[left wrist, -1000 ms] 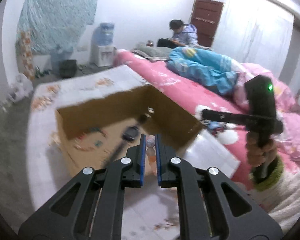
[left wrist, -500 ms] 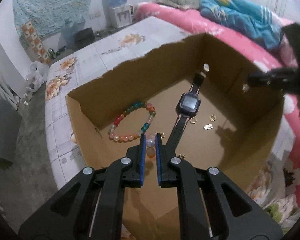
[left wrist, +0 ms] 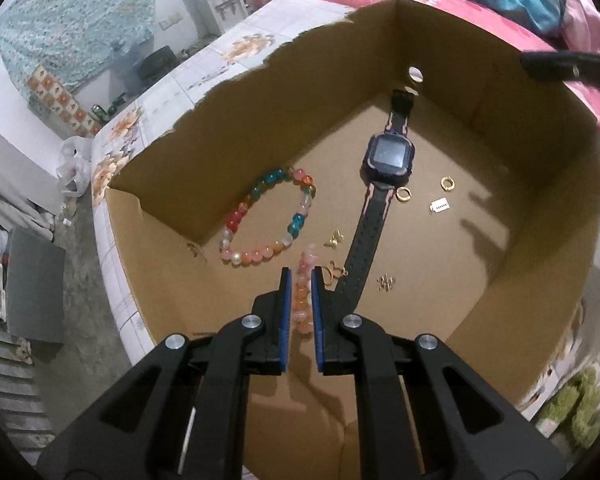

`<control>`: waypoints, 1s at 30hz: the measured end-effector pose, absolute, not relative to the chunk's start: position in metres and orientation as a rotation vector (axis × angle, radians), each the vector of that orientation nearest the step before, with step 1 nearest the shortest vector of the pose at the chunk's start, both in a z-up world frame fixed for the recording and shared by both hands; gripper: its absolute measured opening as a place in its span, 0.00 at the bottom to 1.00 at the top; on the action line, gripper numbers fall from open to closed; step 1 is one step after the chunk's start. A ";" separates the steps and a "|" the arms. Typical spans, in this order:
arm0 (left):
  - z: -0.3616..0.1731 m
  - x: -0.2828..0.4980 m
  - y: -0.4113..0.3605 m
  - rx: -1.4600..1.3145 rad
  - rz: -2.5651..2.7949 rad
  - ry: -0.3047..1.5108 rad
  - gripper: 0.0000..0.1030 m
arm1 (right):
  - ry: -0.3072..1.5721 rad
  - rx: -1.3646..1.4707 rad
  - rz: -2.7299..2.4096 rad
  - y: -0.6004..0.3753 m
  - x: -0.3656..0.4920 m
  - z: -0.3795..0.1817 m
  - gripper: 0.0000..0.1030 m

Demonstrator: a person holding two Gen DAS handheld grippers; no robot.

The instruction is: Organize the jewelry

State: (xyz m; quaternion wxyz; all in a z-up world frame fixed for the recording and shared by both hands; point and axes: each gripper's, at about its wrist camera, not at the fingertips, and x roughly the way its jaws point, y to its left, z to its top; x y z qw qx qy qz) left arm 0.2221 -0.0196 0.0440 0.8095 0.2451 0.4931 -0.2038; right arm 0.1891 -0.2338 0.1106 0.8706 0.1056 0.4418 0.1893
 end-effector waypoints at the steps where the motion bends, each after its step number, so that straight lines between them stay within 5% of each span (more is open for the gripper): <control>1: 0.045 0.220 -0.019 0.529 -0.431 1.053 0.09 | 0.921 0.224 0.395 -0.235 0.189 0.112 0.19; 7: 0.056 0.207 -0.010 0.495 -0.427 1.048 0.10 | 0.908 0.250 0.392 -0.239 0.183 0.117 0.19; 15: 0.102 0.167 0.006 0.312 -0.440 0.887 0.45 | 0.840 0.313 0.418 -0.244 0.150 0.134 0.19; 21: 0.131 0.108 0.018 0.117 -0.451 0.711 0.81 | 0.791 0.340 0.428 -0.238 0.110 0.142 0.46; 26: 0.124 0.078 0.008 0.093 -0.350 0.664 0.90 | 0.824 0.320 0.387 -0.221 0.091 0.135 0.65; 30: 0.102 0.069 0.001 0.069 -0.271 0.722 0.90 | 0.871 0.241 0.312 -0.202 0.082 0.121 0.71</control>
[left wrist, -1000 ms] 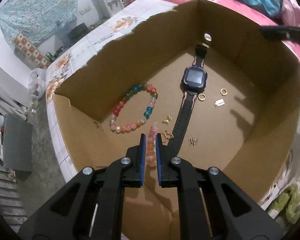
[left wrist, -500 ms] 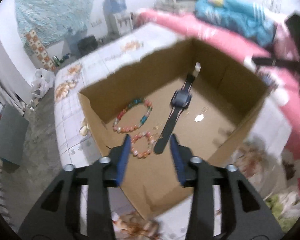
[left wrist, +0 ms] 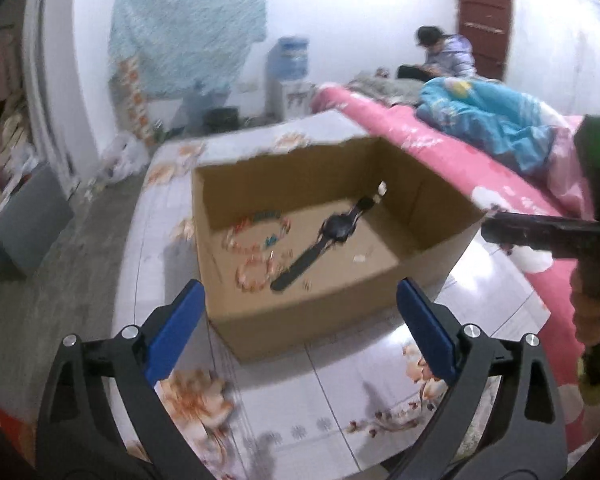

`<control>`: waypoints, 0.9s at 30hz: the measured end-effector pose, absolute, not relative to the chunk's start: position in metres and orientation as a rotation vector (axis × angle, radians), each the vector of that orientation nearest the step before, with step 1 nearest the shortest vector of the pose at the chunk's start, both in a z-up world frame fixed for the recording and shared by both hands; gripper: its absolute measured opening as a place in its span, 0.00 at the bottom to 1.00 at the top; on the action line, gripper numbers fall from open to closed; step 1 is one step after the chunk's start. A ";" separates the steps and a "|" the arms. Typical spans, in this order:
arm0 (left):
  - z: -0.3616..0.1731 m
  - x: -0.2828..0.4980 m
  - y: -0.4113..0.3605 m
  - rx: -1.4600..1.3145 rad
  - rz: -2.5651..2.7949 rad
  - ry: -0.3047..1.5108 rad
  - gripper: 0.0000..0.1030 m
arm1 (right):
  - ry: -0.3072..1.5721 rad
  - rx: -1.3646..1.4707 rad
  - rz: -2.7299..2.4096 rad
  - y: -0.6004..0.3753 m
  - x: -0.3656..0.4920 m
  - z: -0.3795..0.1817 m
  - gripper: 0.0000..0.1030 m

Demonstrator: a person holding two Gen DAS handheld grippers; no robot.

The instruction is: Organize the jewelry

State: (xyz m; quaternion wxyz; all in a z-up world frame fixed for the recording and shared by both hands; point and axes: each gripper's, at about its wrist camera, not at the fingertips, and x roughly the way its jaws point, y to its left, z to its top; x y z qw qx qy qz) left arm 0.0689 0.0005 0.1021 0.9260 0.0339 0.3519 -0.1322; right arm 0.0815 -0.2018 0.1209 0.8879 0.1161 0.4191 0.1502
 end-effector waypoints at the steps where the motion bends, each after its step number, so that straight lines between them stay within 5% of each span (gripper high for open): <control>1: 0.096 0.068 0.000 0.053 -0.245 0.741 0.91 | 0.880 0.216 0.286 -0.197 0.080 0.118 0.72; 13: 0.067 0.094 0.006 0.053 -0.068 0.825 0.91 | 0.963 0.080 0.131 -0.160 0.084 0.090 0.90; 27: 0.052 0.110 -0.009 0.013 0.001 0.923 0.91 | 1.015 0.050 0.064 -0.152 0.104 0.078 0.93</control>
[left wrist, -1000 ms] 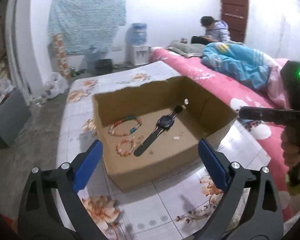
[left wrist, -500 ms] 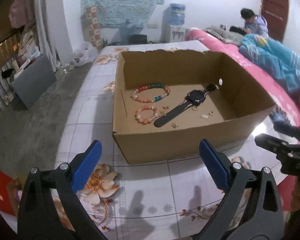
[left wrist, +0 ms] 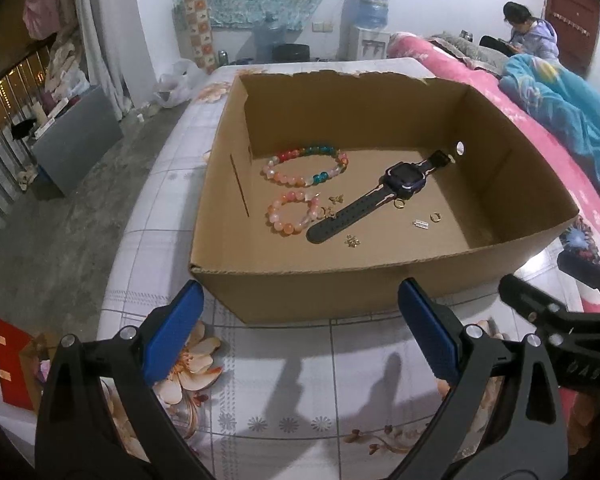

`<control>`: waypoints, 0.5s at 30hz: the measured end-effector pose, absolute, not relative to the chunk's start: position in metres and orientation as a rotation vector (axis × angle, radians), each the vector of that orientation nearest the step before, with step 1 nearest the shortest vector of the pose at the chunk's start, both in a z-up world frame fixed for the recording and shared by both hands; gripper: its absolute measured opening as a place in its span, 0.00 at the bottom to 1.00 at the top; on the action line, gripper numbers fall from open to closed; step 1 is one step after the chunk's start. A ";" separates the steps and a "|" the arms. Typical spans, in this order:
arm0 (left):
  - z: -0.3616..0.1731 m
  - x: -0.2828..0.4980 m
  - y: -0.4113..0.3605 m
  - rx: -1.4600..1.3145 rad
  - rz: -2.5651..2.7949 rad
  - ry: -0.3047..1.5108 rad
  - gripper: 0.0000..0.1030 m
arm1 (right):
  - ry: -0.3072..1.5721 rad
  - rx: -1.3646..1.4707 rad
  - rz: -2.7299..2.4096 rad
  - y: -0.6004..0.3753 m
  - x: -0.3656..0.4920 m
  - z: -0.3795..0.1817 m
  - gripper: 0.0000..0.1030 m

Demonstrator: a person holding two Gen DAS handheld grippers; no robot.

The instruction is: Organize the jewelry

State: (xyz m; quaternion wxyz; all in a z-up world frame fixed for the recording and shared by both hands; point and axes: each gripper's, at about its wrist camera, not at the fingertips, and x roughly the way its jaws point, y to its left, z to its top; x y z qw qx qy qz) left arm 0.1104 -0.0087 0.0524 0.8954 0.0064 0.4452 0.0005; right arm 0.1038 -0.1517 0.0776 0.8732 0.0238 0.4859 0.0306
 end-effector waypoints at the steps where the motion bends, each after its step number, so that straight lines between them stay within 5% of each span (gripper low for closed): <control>1: 0.052 0.112 -0.010 0.015 0.011 0.931 0.91 | 1.019 0.042 0.064 -0.151 0.105 0.077 0.93; 15: 0.051 0.114 -0.014 -0.019 0.024 0.960 0.91 | 1.047 0.095 0.083 -0.154 0.110 0.077 0.93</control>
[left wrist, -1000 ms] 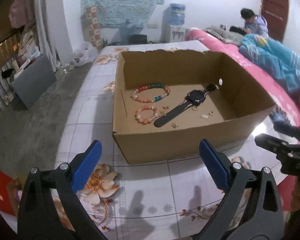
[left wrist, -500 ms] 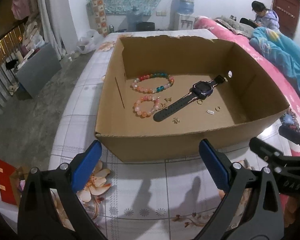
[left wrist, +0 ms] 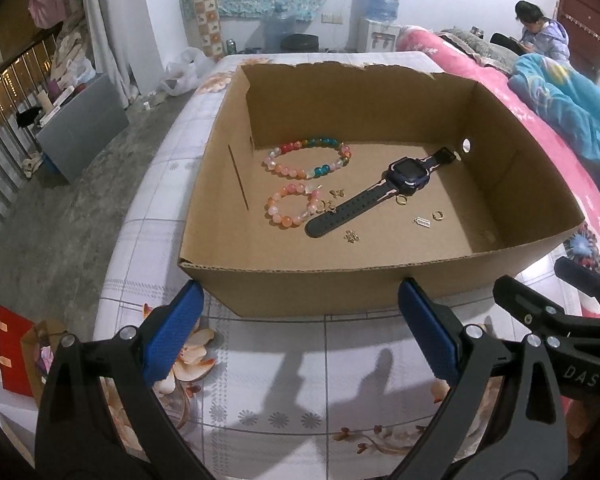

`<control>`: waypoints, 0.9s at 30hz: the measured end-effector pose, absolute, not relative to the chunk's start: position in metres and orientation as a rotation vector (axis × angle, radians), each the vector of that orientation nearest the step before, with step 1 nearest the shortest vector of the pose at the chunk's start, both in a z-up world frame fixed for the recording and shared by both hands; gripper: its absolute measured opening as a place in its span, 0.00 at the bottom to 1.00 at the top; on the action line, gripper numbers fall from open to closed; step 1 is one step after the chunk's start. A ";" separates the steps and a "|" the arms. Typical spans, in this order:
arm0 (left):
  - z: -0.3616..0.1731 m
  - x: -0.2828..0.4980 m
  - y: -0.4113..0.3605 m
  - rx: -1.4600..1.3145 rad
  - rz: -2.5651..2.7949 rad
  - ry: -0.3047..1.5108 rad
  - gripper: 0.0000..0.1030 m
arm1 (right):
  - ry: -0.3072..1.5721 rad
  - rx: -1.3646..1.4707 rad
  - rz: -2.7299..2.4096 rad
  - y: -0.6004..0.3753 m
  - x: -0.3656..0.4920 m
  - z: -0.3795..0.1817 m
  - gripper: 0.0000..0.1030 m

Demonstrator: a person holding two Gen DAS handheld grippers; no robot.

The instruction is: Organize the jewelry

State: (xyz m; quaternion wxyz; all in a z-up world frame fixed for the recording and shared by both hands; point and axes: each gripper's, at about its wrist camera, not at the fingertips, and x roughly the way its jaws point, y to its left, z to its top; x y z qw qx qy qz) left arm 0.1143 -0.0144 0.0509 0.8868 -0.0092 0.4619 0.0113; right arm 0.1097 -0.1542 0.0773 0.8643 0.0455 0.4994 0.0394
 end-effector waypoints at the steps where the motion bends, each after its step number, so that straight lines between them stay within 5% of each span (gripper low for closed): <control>1: 0.051 0.114 -0.014 -0.024 0.020 0.962 0.91 | 1.047 0.098 0.086 -0.155 0.110 0.078 0.93; 27: 0.062 0.103 -0.013 -0.062 -0.021 0.932 0.91 | 1.008 0.070 0.070 -0.158 0.100 0.089 0.93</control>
